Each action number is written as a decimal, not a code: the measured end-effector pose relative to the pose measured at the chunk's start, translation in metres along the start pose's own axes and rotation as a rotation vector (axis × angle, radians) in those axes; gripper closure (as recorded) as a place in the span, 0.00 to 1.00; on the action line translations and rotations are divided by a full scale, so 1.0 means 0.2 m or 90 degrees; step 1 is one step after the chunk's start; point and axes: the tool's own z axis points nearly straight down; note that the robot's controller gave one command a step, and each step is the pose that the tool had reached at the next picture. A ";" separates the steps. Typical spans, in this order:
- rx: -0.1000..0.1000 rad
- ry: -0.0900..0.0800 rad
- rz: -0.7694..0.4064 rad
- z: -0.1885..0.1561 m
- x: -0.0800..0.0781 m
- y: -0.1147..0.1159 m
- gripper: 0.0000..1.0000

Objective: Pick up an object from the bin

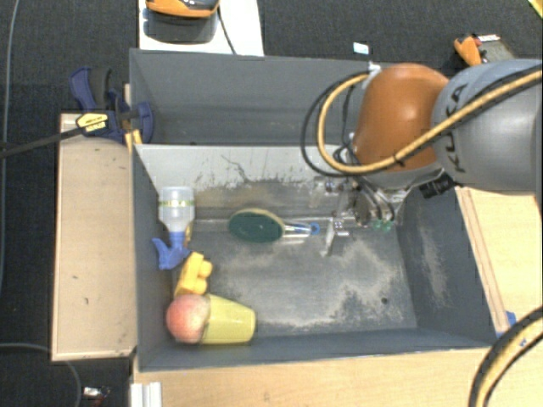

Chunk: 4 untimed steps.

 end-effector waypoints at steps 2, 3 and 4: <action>-0.001 -0.001 -0.004 0.45 -0.01 0.20 0.00; -0.001 -0.017 0.073 0.15 -0.01 0.23 0.00; -0.002 -0.001 0.060 0.29 0.06 0.49 0.00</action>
Offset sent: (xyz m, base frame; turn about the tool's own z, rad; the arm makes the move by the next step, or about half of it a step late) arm 0.0008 0.0371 -0.0873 -0.0019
